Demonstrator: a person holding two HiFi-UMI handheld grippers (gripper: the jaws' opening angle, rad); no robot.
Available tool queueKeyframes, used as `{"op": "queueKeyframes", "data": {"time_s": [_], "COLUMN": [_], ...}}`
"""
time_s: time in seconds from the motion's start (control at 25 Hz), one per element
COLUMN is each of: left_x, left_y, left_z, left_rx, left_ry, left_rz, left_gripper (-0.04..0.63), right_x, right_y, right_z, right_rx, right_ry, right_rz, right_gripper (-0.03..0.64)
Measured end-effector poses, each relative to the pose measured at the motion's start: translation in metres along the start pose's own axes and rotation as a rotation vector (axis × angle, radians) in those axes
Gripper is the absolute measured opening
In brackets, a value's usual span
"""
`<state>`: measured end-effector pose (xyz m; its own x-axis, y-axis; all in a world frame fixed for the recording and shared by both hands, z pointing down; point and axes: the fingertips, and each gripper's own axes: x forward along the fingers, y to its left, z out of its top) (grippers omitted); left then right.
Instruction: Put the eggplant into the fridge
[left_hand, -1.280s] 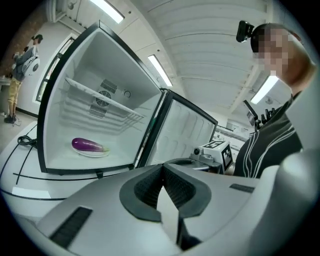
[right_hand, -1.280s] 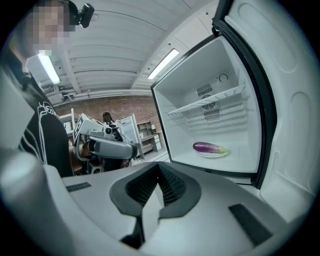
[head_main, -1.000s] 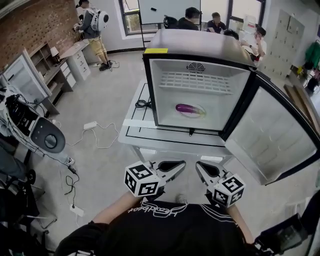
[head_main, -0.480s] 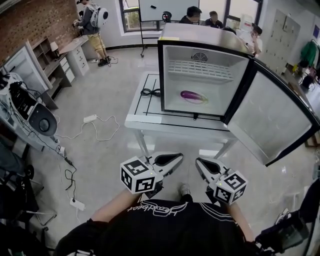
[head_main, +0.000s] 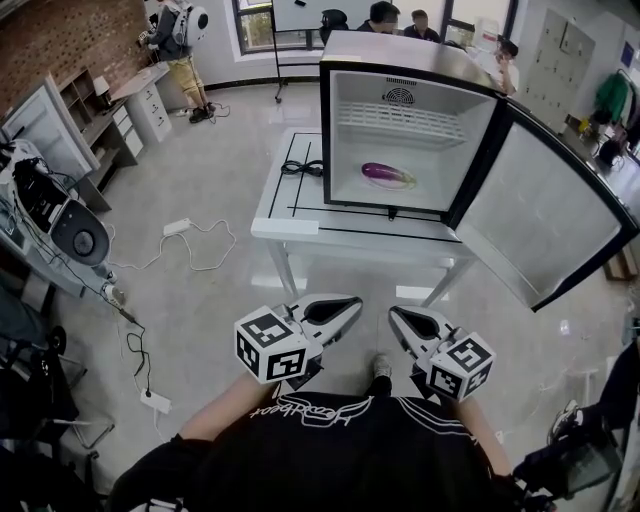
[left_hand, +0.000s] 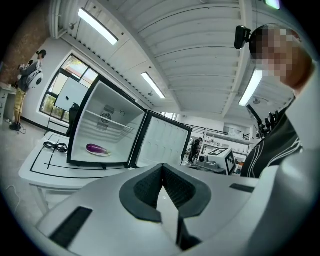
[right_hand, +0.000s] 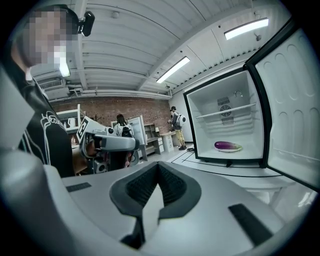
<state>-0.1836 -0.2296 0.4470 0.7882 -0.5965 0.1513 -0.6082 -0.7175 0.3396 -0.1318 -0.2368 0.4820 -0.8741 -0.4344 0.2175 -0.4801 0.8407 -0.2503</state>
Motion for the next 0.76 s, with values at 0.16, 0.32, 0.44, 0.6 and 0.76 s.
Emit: {"op": "queueKeyframes", "data": {"time_s": [0.16, 0.32, 0.44, 0.6, 0.76], "left_x": [-0.007, -0.009, -0.007, -0.003, -0.001], "left_y": [-0.004, -0.002, -0.002, 0.003, 0.010], "left_z": [-0.001, -0.009, -0.015, -0.016, -0.017], "left_rx": [0.006, 0.009, 0.007, 0.019, 0.023], "left_ry": [0.005, 0.012, 0.016, 0.032, 0.043], "left_rz": [-0.002, -0.005, -0.010, -0.004, 0.010], "left_gripper": [0.008, 0.008, 0.008, 0.008, 0.008], "right_x": [0.000, 0.000, -0.001, 0.002, 0.008], "right_y": [0.009, 0.010, 0.008, 0.007, 0.002], "right_z": [0.000, -0.007, -0.013, -0.012, -0.010], "right_rx": [0.002, -0.005, -0.002, 0.011, -0.008], "right_ry": [0.009, 0.014, 0.010, 0.036, 0.016], "right_rz": [-0.002, -0.015, -0.020, -0.029, -0.010], "right_gripper": [0.006, 0.006, 0.006, 0.006, 0.006]}}
